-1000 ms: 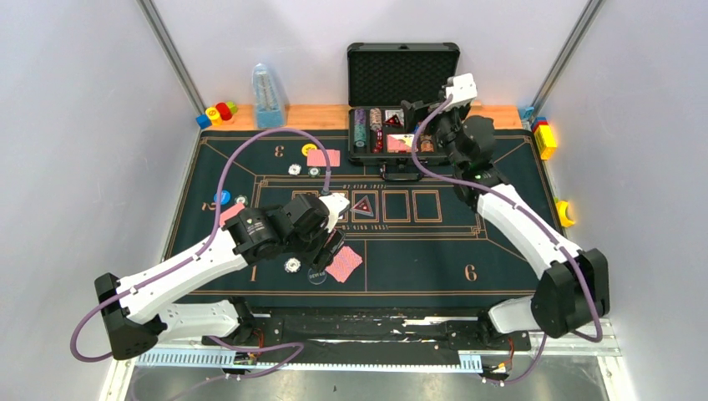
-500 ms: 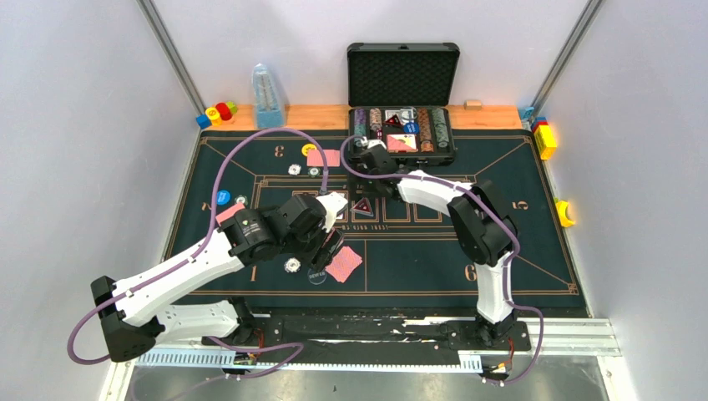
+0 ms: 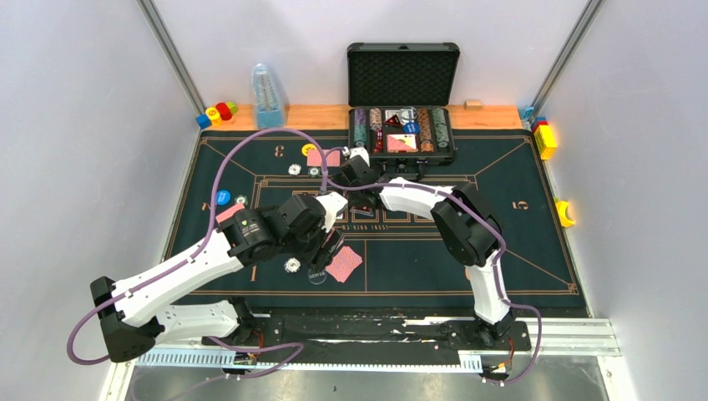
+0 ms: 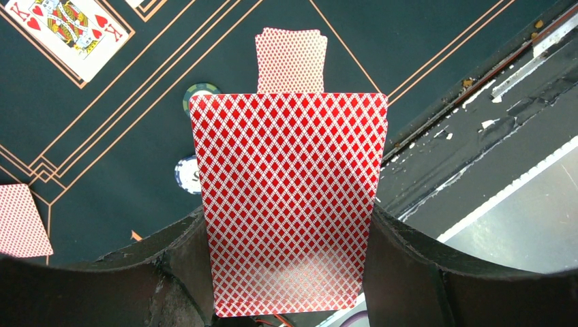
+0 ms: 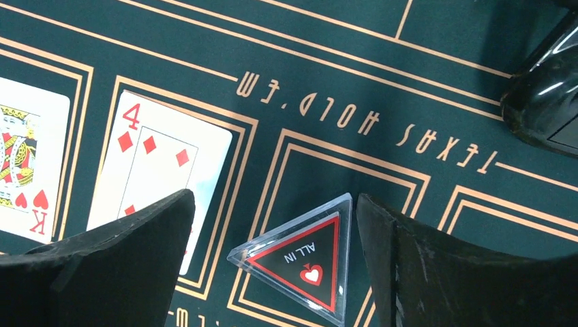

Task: Distribute texas hold em gaming equipment

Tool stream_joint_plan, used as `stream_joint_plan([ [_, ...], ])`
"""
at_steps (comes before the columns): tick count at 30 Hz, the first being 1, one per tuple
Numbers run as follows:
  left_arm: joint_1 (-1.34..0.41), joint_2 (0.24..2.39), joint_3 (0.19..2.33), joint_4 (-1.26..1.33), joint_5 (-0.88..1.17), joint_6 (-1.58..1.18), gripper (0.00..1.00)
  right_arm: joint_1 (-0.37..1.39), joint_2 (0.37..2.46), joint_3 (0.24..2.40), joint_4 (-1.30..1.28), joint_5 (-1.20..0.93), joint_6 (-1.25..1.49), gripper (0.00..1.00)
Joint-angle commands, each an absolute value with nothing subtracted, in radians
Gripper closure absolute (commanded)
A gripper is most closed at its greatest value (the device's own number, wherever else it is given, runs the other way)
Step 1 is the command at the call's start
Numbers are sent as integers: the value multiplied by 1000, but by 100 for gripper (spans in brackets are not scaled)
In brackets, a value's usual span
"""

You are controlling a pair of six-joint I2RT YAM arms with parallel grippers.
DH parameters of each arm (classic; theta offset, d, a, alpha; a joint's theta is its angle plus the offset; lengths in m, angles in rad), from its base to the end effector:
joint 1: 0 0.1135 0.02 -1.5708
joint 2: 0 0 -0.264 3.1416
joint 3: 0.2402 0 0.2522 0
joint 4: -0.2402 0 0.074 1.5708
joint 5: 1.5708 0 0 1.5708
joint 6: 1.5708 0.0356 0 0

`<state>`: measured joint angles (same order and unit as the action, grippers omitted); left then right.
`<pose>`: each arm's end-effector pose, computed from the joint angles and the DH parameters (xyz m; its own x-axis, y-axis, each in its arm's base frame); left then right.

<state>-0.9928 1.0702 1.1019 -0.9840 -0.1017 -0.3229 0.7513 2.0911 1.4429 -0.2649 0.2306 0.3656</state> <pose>0.1121 -0.1653 0.3237 -0.6763 0.4590 -0.5761 0.6184 0.7787 -0.1055 0.3338 0.3006 0.1565 -0.7412 -0.2160 -0.6356 -0.3185 0.9466 0.0496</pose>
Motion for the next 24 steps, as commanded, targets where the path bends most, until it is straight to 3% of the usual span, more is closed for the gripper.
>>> stream_joint_plan([
  [1, -990, 1043, 1106, -954, -90, -310, 100, 758, 2083, 1366, -350, 280, 404, 10],
  [12, -990, 1045, 1107, -953, -90, -308, 100, 785, 2026, 1287, -363, 322, 379, 19],
  [24, -990, 1045, 1107, -953, -92, -309, 100, 777, 1952, 1211, -408, 529, 431, 40],
])
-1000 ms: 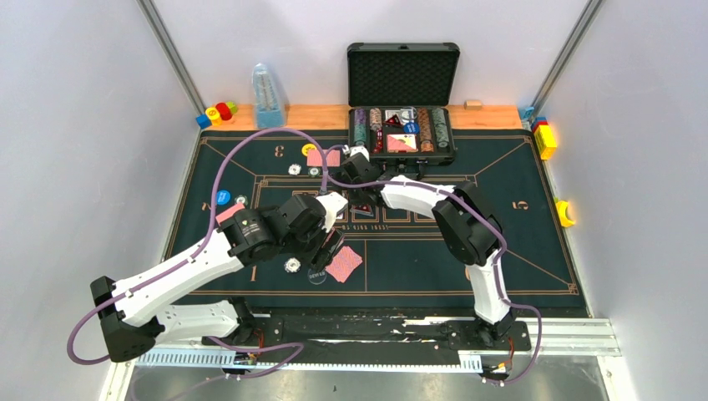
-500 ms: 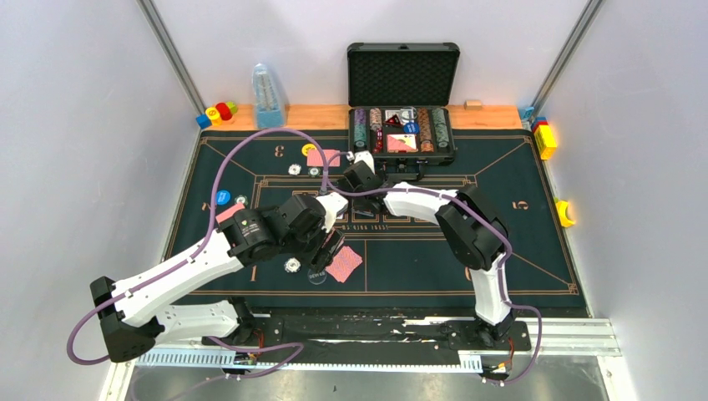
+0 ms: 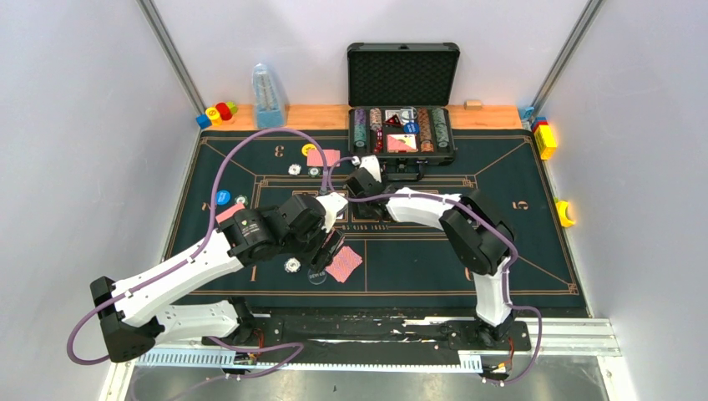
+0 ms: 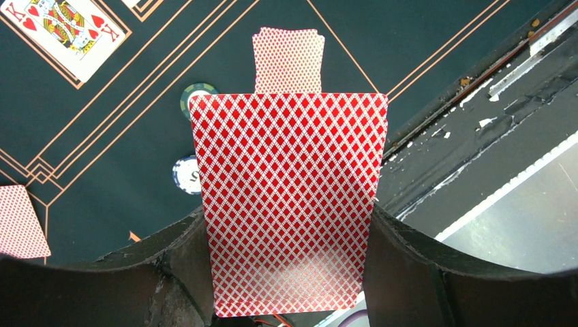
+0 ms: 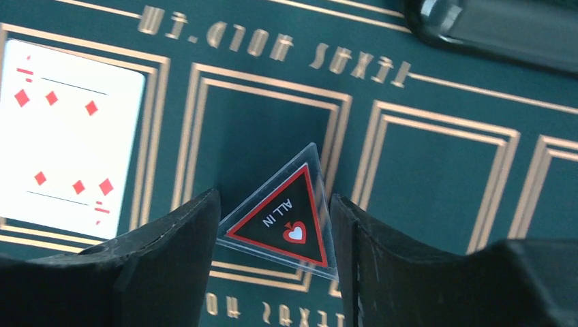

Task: Distribute texas hold em gaming equipment

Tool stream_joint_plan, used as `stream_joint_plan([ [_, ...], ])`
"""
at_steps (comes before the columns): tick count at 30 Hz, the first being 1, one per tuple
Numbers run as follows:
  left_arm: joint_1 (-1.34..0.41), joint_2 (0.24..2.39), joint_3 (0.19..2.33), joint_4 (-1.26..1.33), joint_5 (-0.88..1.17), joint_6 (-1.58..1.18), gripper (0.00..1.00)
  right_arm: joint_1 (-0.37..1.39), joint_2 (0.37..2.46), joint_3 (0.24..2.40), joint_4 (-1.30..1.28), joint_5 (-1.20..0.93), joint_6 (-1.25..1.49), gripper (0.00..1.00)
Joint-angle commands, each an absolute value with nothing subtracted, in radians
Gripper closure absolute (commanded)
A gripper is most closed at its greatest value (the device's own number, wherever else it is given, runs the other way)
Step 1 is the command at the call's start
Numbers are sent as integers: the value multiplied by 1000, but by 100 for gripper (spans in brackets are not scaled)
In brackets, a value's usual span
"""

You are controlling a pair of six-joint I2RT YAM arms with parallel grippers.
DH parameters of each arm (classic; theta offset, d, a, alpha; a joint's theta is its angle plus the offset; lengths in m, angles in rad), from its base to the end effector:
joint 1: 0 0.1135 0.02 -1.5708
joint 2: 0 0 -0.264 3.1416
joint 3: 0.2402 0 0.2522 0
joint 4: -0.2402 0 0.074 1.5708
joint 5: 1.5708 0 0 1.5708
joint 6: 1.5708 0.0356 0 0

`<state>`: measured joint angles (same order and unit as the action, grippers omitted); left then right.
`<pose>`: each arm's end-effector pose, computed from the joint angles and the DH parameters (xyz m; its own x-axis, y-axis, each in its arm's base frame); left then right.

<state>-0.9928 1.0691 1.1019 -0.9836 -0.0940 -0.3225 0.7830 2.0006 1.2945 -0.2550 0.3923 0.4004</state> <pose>0.1118 -0.1653 0.3239 -0.6766 0.4597 -0.5753 0.6217 0.7753 -0.1117 0.3048 0.2842 0.1526 -0.7287 -0.2171 -0.6495 -0.2309 0.9708 -0.0654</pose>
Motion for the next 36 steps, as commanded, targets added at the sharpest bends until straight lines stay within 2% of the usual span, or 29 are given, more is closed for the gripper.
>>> stream_joint_plan([
  [1, -991, 1045, 1107, -953, -92, -310, 100, 769, 1929, 1191, -409, 552, 438, 41],
  [9, -990, 1042, 1107, -953, -92, -310, 100, 561, 1810, 1011, -412, 590, 514, 43],
  [13, -990, 1046, 1108, -954, -93, -310, 100, 410, 1776, 977, -382, 486, 561, 43],
  [18, -990, 1049, 1109, -955, -98, -312, 100, 269, 1761, 983, -379, 445, 635, 41],
  [21, -991, 1049, 1108, -955, -98, -312, 100, 200, 1749, 986, -383, 411, 669, 43],
  [23, -991, 1050, 1108, -957, -101, -312, 100, 203, 1717, 973, -361, 411, 660, 40],
  [25, -991, 1051, 1108, -955, -101, -313, 100, 241, 1677, 951, -287, 376, 567, 28],
  [27, -991, 1054, 1109, -956, -104, -312, 100, 293, 1659, 949, -255, 343, 474, 21],
  [32, -990, 1055, 1109, -956, -104, -313, 100, 418, 1635, 967, -253, 333, 407, 15],
  [36, -991, 1054, 1108, -956, -100, -312, 100, 518, 1615, 982, -282, 414, 413, 13],
])
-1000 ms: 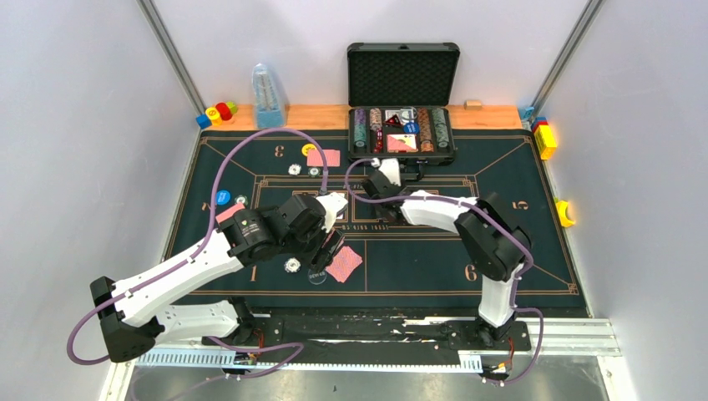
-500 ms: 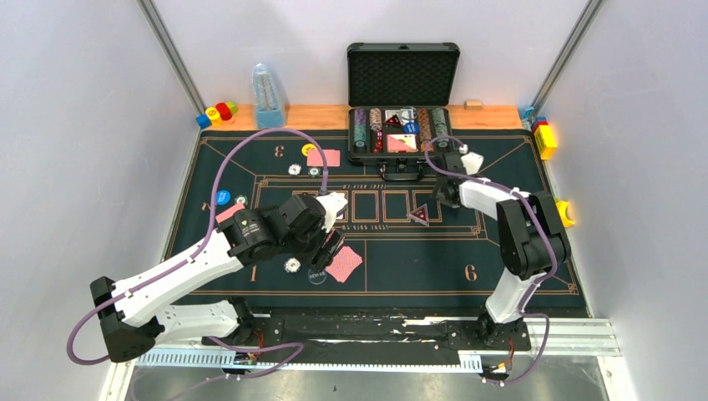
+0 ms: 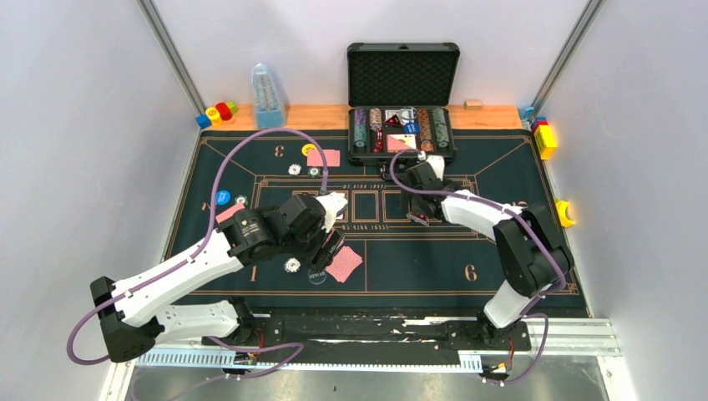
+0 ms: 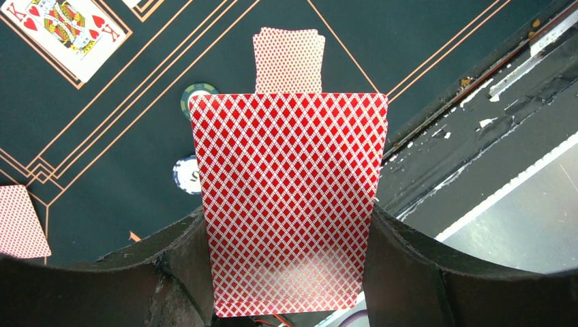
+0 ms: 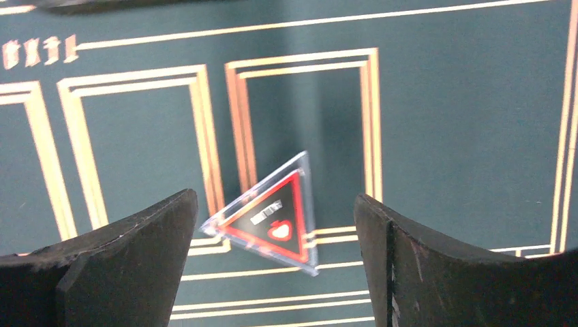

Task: Distribute texas hold em gaming equipment

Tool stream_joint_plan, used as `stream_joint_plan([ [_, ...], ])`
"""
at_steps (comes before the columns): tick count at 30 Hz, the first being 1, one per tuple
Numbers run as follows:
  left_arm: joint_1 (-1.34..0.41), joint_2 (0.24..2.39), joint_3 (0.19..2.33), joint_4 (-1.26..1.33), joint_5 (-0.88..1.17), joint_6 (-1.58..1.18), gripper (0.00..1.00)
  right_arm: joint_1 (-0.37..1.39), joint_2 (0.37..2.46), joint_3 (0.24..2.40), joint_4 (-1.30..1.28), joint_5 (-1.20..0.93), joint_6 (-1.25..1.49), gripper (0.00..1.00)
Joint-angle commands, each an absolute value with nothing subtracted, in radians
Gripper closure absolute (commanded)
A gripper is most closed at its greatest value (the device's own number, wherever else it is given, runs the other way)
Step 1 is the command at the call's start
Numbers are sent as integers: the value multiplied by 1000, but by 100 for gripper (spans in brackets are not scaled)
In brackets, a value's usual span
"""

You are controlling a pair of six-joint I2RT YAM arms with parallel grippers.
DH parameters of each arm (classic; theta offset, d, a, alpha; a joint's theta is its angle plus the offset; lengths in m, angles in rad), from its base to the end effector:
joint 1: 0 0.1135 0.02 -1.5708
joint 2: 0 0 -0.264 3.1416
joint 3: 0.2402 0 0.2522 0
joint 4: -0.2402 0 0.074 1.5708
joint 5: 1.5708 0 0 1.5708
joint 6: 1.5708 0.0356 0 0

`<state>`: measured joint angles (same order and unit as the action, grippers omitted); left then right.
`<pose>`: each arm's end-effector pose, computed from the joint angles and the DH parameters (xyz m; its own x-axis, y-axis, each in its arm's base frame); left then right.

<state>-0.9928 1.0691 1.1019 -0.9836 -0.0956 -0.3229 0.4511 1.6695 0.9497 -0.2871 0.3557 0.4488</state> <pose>0.1118 -0.1652 0.3239 -0.6766 0.4591 -0.5757 0.6208 0.7761 -0.1107 0.2998 0.1315 0.1691 -0.7899 0.0693 -0.6093 0.1128 0.9931 -0.0333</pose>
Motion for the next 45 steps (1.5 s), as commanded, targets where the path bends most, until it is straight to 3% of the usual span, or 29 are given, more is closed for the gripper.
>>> stream_joint_plan([
  [1, -991, 1055, 1109, -957, -99, -311, 100, 543, 1615, 988, -299, 421, 421, 15],
  [4, -991, 1053, 1108, -956, -97, -310, 100, 603, 1626, 1000, -316, 395, 432, 25],
  [7, -991, 1050, 1108, -957, -98, -308, 100, 663, 1669, 1018, -312, 331, 452, 47],
  [11, -991, 1045, 1109, -956, -100, -311, 100, 687, 1743, 1048, -312, 320, 485, 63],
  [20, -991, 1040, 1108, -957, -102, -313, 100, 596, 1744, 1006, -382, 429, 604, 70],
  [31, -990, 1040, 1108, -957, -103, -313, 100, 298, 1739, 992, -382, 496, 666, 70],
  [38, -991, 1043, 1109, -956, -103, -313, 100, 288, 1656, 942, -275, 387, 571, 60],
  [40, -991, 1045, 1109, -956, -103, -313, 100, 290, 1617, 920, -221, 304, 532, 55],
  [45, -991, 1055, 1110, -957, -96, -311, 100, 306, 1453, 847, -88, -67, 461, 21],
])
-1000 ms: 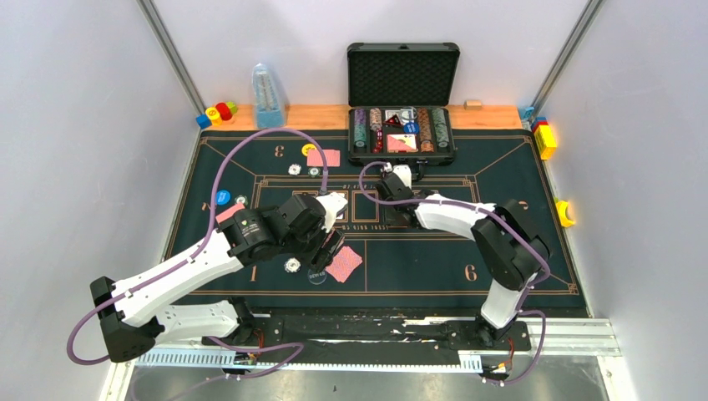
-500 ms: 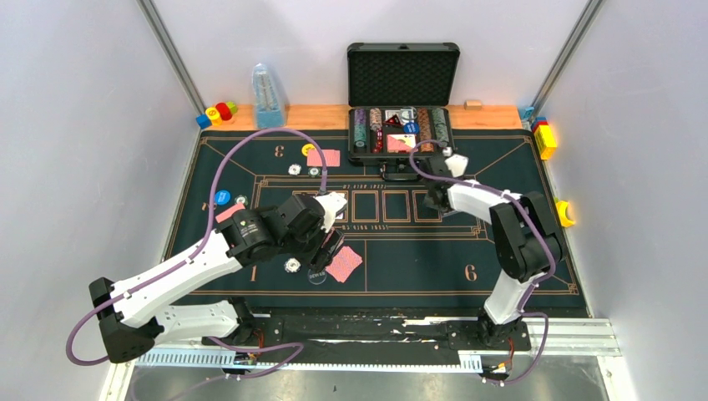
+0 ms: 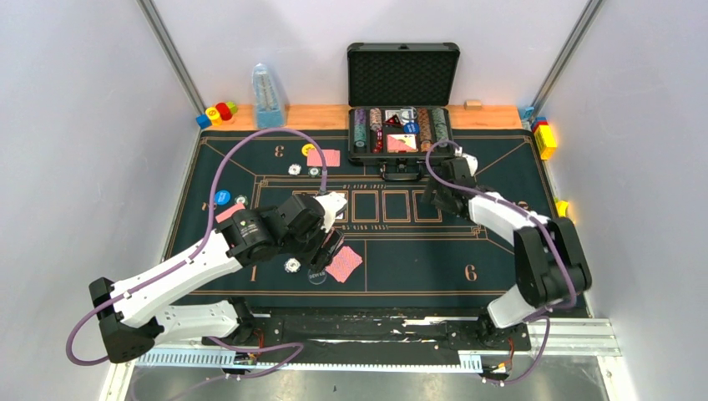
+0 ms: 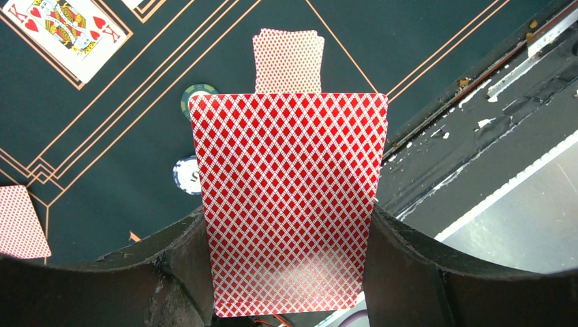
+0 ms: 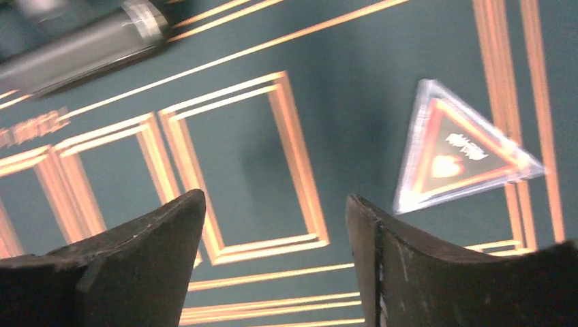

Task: Distribute texas hold em gaming equipment

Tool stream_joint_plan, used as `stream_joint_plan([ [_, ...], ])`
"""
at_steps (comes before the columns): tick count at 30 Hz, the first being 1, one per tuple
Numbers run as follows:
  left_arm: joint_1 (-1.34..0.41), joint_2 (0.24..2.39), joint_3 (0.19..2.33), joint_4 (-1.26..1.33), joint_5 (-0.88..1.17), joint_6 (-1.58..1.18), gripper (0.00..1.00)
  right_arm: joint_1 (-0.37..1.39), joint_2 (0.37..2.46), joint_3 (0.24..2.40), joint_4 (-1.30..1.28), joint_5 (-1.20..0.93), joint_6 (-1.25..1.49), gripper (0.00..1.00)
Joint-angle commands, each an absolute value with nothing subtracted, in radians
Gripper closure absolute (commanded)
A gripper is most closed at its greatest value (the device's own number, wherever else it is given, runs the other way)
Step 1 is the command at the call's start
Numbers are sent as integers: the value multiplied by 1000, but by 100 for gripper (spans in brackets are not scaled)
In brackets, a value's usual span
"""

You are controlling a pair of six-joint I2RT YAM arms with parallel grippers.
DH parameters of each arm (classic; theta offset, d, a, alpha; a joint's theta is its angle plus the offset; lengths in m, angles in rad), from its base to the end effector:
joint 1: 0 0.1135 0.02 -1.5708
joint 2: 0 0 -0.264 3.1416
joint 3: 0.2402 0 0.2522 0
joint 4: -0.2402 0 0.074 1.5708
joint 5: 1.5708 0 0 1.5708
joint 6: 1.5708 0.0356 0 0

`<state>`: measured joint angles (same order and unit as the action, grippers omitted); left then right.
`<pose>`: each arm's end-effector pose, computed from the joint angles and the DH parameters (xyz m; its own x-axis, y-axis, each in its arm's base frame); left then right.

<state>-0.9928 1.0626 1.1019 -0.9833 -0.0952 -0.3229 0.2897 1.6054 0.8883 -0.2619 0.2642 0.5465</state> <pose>0.1111 -0.1641 0.3251 -0.6745 0.4559 -0.5807 0.6214 0.7753 -0.1131 0.3032 0.0807 0.1716 -0.7503 0.2998 -0.5892 0.2970 0.9491 0.1048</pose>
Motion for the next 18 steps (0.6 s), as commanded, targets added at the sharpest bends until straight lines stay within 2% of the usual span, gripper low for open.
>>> stream_joint_plan([
  [1, -991, 1057, 1110, -956, -92, -307, 100, 307, 1411, 819, -38, -184, 457, 12],
  [2, -990, 1057, 1109, -954, -89, -306, 100, 307, 1376, 791, 20, -316, 465, 3],
  [3, -991, 1058, 1109, -953, -87, -303, 100, 308, 1342, 764, 77, -427, 489, 1],
  [7, -991, 1071, 1112, -948, -70, -295, 100, 363, 1283, 701, 298, -753, 649, 0],
  [11, -991, 1088, 1126, -947, -59, -292, 100, 506, 1326, 757, 339, -797, 712, 2],
  [14, -991, 1090, 1125, -947, -57, -293, 100, 561, 1363, 780, 430, -854, 786, 5],
  [18, -991, 1088, 1123, -946, -57, -292, 100, 629, 1414, 830, 425, -896, 799, 6],
])
